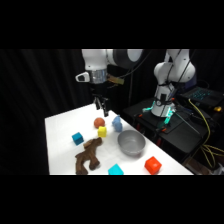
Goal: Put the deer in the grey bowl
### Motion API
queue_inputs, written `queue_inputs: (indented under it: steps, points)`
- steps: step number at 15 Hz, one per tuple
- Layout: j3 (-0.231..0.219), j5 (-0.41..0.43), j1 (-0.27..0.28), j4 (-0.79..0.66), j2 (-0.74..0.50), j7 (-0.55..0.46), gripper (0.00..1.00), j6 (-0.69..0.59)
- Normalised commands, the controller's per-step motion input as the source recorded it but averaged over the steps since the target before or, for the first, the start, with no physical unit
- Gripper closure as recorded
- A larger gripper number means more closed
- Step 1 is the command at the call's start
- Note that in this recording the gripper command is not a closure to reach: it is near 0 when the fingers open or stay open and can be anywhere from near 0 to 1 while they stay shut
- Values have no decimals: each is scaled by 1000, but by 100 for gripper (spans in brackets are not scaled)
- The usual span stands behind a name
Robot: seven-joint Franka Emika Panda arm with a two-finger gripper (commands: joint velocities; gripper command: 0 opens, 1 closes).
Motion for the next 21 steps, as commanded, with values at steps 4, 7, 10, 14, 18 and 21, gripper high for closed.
queue_inputs:
  steps: [4,7,10,14,18,21]
  points:
    - [8,-70,-14,118,102,69,0,36]
    - [16,-12,-9,502,413,75,0,116]
    - [16,-56,15,719,621,122,0,138]
    - [-2,-92,32,687,663,101,0,128]
    - [-17,-63,45,673,658,123,0,47]
    - [-1,0,48,750,632,119,0,-43]
